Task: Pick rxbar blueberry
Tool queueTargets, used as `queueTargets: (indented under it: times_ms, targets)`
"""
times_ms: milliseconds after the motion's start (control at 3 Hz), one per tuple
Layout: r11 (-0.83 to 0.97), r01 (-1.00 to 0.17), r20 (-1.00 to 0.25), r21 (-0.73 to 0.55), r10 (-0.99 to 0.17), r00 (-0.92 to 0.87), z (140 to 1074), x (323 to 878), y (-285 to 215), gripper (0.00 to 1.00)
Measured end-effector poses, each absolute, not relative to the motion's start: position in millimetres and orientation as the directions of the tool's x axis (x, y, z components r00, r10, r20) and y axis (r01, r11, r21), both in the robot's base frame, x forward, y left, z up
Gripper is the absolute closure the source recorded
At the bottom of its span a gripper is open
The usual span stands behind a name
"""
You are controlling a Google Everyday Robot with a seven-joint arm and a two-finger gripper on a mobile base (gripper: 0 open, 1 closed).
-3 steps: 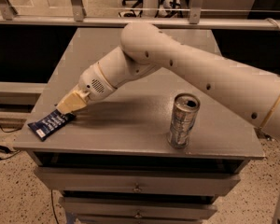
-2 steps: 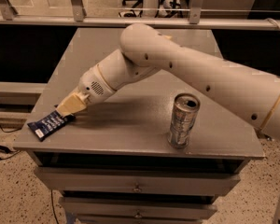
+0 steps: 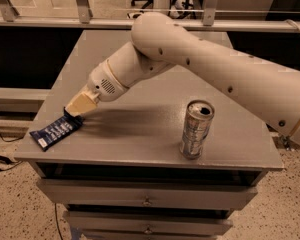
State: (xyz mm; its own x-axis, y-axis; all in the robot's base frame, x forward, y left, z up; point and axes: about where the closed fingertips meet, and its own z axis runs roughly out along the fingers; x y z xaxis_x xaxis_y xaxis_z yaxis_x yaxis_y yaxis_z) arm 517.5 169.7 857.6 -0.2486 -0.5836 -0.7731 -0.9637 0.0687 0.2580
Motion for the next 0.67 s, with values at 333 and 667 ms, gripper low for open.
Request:
queueTargets:
  times_ms: [333, 667]
  targets:
    - [0.069, -0.967, -0.772, 0.247, -0.588, -0.239, 858.7, 519.3, 169.9, 0.33]
    - [0.064, -0.966, -0.771, 0.249, -0.591, -0.238, 855.1, 518.4, 173.1, 0.1]
